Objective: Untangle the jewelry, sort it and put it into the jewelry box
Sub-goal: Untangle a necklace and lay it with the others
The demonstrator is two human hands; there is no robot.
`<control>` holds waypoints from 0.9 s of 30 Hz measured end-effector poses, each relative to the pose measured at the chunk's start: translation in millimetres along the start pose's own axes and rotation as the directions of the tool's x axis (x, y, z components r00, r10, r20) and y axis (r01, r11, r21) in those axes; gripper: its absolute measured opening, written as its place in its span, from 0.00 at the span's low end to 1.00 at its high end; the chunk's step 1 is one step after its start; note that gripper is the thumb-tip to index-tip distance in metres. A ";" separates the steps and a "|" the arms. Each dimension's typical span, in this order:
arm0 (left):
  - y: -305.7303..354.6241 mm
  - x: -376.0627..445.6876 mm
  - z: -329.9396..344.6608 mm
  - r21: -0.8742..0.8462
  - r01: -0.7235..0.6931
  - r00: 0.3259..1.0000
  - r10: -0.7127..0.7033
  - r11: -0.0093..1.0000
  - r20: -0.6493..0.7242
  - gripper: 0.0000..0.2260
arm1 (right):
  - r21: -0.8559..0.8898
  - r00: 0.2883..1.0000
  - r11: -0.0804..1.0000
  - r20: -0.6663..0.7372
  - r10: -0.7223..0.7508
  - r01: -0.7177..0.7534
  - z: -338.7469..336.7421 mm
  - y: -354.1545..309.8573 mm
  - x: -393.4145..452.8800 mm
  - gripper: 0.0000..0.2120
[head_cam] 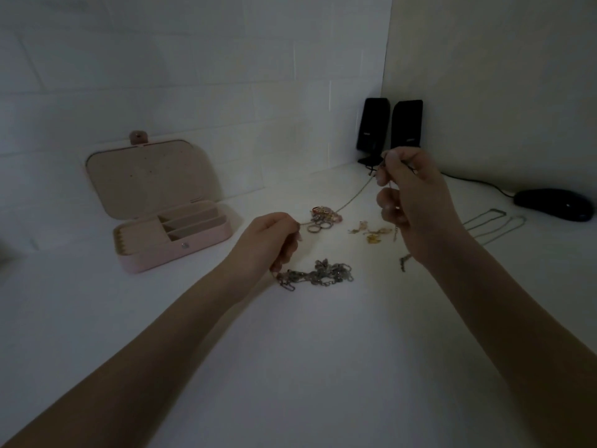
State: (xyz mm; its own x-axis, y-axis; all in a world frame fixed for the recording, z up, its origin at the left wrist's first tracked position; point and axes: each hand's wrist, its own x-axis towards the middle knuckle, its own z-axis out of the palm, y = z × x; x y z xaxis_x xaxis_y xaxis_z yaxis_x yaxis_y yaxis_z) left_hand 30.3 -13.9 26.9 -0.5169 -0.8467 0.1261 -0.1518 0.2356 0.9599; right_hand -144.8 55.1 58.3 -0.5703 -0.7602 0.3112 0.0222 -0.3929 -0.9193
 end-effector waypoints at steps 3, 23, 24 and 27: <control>-1.7 4.3 -6.0 -0.078 0.009 0.997 -0.015 0.997 -0.082 0.14 | -0.014 0.998 1.000 -0.060 -0.014 0.013 -0.7 1.7 2.4 0.07; 5.0 -8.7 12.3 -0.340 -0.161 0.974 0.205 0.926 0.098 0.12 | 0.077 0.903 0.991 0.426 0.064 -0.107 15.1 8.5 -8.3 0.03; 4.1 -8.7 12.6 -0.372 -0.151 0.974 0.202 0.916 0.103 0.11 | 0.067 0.900 0.993 0.432 0.060 -0.098 15.5 8.8 -9.0 0.03; 3.1 -7.6 12.0 -0.420 -0.117 0.981 0.172 0.900 0.095 0.06 | 0.073 0.907 0.994 0.418 0.046 -0.084 16.0 7.7 -9.8 0.04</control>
State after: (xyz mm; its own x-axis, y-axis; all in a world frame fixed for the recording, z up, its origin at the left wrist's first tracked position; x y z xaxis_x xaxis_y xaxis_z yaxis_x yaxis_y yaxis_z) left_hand 23.6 -1.0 25.9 -0.6131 -0.7444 0.2645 0.2776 0.1104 0.9543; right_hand -125.8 51.2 52.0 -0.1733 -0.9240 0.3410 0.1301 -0.3647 -0.9220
